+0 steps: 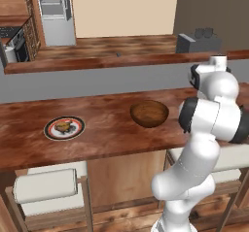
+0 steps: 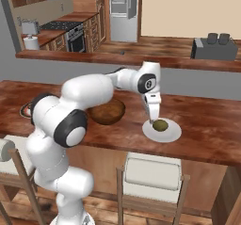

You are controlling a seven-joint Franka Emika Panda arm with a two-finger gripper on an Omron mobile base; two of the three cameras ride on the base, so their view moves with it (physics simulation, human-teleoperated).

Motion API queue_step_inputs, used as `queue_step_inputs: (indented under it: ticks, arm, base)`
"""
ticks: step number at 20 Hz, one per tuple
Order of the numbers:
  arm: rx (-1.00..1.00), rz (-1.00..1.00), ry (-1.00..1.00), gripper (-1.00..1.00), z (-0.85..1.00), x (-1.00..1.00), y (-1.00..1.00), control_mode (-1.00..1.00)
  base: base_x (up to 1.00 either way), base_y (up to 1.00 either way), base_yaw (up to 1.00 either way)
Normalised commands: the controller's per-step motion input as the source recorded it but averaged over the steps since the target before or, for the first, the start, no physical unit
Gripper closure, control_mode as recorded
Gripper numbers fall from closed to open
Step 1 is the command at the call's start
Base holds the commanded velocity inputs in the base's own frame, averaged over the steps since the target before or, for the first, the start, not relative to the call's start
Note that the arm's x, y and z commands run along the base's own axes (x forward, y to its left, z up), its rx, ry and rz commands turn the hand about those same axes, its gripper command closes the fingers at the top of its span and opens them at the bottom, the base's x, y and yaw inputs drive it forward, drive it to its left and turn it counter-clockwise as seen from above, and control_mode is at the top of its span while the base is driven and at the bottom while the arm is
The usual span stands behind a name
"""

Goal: Pick the chicken drumstick and potato from their plates and place them in the bowl. Then put the bowl in the fridge.

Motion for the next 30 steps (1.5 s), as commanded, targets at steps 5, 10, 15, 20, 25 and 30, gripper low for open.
queue_step_inputs:
  ticks: [5, 10, 15, 20, 25, 30]
  arm:
    - [0.0, -0.05, 0.01, -1.0, -0.26, 0.34, -0.01, -1.0]
    - [0.01, -0.01, 0.04, -1.0, -0.2, 0.41, -0.02, -1.0]
    - [0.0, 0.0, 0.0, -1.0, -0.21, 0.4, 0.0, -1.0]
    - [0.01, 0.0, 0.0, -1.0, -0.27, 0.27, -0.18, -1.0]
    - [0.05, 0.0, 0.0, -1.0, -0.3, 0.16, -0.14, -1.0]
    - [0.05, 0.0, 0.0, -1.0, -0.21, 0.29, -0.21, -1.0]
  base:
    - [0.0, 0.0, 0.0]
    - [0.0, 0.0, 0.0]
    - [0.0, 0.0, 0.0]
    - [0.0, 0.0, 0.0]
    - [0.0, 0.0, 0.0]
    - [0.0, 0.0, 0.0]
